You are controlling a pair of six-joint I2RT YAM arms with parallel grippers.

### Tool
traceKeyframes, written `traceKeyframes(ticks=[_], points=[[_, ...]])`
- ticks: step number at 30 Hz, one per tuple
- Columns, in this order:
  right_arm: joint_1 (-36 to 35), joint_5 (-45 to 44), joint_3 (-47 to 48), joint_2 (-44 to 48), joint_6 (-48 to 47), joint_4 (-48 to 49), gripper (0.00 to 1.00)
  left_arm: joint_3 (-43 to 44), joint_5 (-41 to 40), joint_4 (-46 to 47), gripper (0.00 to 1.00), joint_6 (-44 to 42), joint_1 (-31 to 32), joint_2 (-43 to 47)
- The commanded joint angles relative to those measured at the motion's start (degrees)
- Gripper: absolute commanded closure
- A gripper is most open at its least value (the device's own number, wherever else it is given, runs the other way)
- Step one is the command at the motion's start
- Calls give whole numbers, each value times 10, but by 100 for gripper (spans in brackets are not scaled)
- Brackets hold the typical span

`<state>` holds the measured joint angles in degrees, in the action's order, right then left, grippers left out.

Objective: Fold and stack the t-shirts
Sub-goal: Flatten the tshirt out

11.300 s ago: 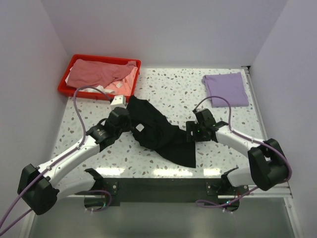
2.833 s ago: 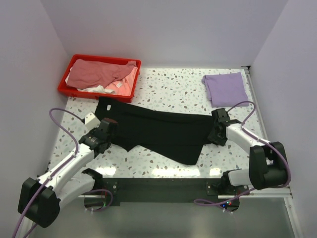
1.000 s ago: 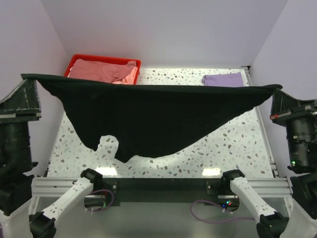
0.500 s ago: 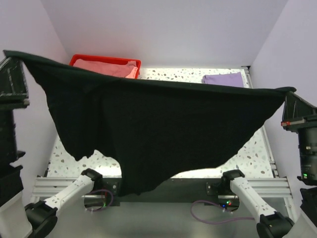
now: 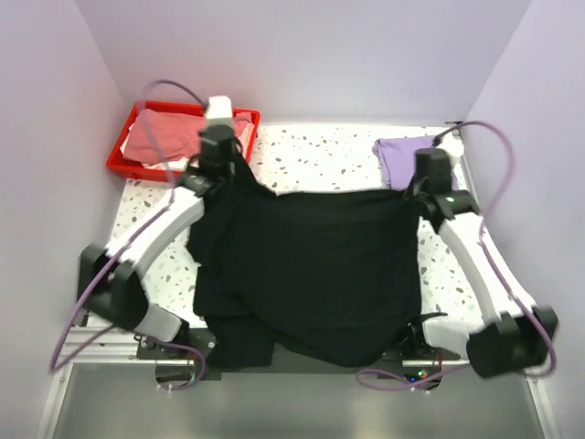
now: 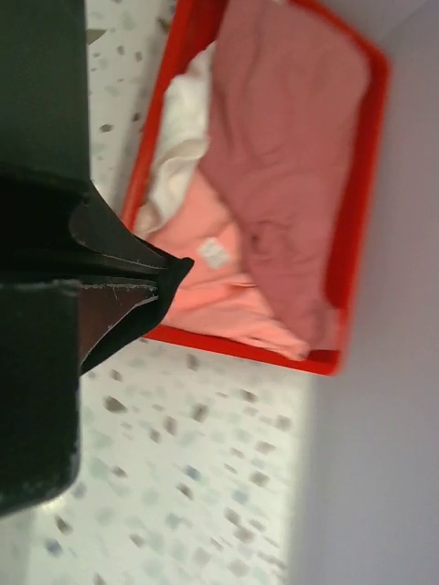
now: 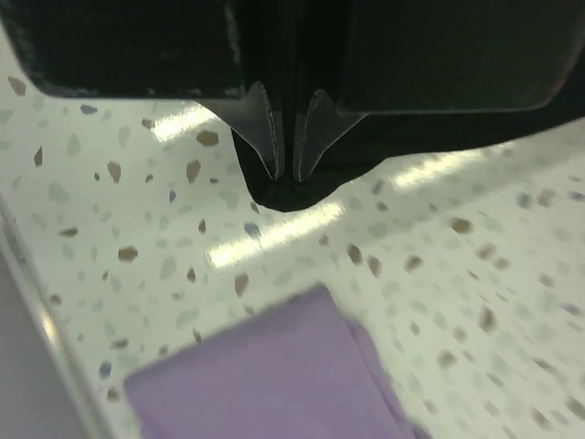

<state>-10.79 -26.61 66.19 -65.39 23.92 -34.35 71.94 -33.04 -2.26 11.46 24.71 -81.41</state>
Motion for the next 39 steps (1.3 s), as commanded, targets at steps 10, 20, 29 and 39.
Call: traceKeyframes(ticks=[10, 20, 29, 39], points=[[23, -31, -8, -229, -14, 122, 100, -38, 35, 101, 100, 32, -5, -209], [47, -33, 46, -280, -22, 121, 100, -8, 19, 130, 100, 11, -5, -234], [68, -4, 72, -301, -41, 127, 100, 47, 25, 133, 100, 2, -7, -269], [75, 24, 79, -314, -50, 107, 100, 17, 11, 103, 100, 24, -7, -242]])
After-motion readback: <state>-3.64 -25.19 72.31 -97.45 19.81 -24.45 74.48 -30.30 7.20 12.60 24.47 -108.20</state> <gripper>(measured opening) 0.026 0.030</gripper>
